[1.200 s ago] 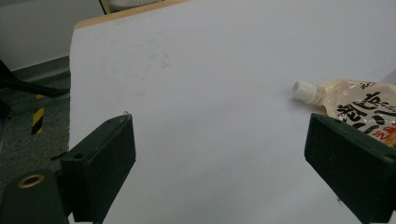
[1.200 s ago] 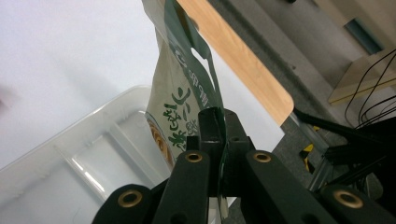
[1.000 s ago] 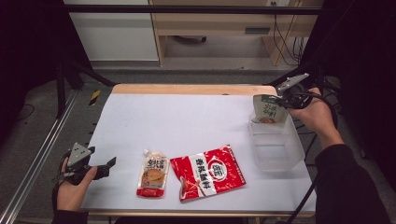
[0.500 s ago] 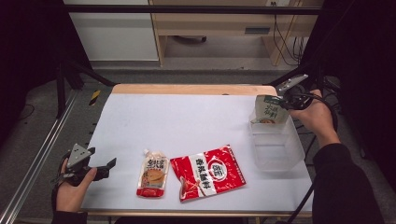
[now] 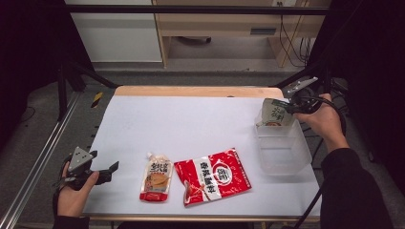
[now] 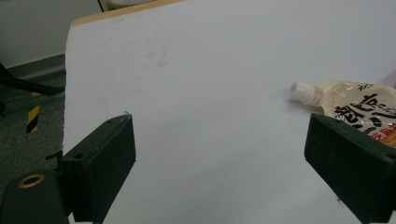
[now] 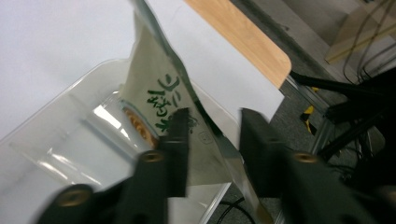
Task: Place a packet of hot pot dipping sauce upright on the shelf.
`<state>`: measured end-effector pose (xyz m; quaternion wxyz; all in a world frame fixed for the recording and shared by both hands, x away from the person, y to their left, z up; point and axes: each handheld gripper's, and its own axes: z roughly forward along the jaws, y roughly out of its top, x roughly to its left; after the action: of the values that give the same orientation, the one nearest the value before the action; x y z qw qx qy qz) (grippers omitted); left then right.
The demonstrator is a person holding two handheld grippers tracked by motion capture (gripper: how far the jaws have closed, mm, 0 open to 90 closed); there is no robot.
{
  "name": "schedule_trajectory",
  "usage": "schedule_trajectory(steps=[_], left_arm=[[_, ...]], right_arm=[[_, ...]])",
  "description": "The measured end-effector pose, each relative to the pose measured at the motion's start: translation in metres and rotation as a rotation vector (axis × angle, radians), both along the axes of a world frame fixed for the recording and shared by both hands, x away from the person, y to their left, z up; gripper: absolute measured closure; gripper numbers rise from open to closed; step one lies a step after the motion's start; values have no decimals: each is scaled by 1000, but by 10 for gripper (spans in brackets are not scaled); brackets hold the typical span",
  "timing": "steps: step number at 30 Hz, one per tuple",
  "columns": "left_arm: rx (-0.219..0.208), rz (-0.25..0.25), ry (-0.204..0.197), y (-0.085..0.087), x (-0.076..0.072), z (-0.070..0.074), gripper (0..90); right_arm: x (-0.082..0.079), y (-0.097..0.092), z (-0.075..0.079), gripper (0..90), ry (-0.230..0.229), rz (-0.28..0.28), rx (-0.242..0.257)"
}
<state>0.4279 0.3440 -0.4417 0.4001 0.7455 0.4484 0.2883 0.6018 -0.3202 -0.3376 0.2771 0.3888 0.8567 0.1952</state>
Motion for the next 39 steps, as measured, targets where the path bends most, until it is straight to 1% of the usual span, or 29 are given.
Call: schedule_trajectory(steps=[1, 3, 5, 7, 12, 13, 14, 16, 17, 18, 20, 22, 26, 29, 31, 33, 35, 37, 39], left_arm=[[2, 0, 1, 0, 0, 0, 89], [2, -2, -1, 0, 0, 0, 89], [-3, 2, -2, 0, 0, 0, 88], [1, -1, -2, 0, 0, 0, 88], [2, -7, 1, -2, 1, 0, 88], [3, -9, 2, -3, 1, -1, 88], [4, -11, 2, -3, 1, -1, 88], [5, -12, 4, -3, 1, -1, 89], [8, -14, 6, -4, 1, -2, 88], [7, -14, 5, -4, 1, -2, 88], [9, -14, 6, -4, 1, -2, 88], [12, -15, 8, -4, 1, -3, 88], [16, -19, 10, -5, 1, -3, 88], [13, -20, 9, -6, 1, -3, 88], [17, -24, 12, -6, 1, -3, 88], [17, -25, 14, -6, 0, -3, 88], [17, -24, 14, -6, -1, -3, 88], [15, -22, 11, -6, -2, -3, 87], [22, -21, 11, -6, -2, -3, 88]], right_arm=[[-1, 0, 1, 584, -1, -8, 6], [-4, 1, 3, 513, -12, -12, 15], [-6, 2, 5, 453, -35, -19, 18], [-10, 4, 8, 395, -52, -22, 18], [-18, 9, 13, 293, -99, -18, 30], [-19, 9, 15, 275, -101, -17, 34], [-21, 10, 17, 262, -113, -19, 47], [-22, 11, 18, 255, -121, -15, 55], [-26, 13, 24, 234, -136, -8, 66], [-27, 14, 25, 231, -146, -3, 70], [-31, 17, 28, 220, -150, 6, 72], [-34, 19, 30, 208, -167, 14, 74], [-40, 23, 34, 193, -180, 26, 89], [-46, 27, 38, 172, -205, 36, 112], [-52, 33, 40, 161, -212, 50, 141], [-58, 39, 41, 153, -224, 71, 138], [-65, 47, 41, 145, -234, 84, 151], [-70, 55, 42, 137, -245, 107, 154], [-75, 62, 43, 134, -256, 125, 152]])
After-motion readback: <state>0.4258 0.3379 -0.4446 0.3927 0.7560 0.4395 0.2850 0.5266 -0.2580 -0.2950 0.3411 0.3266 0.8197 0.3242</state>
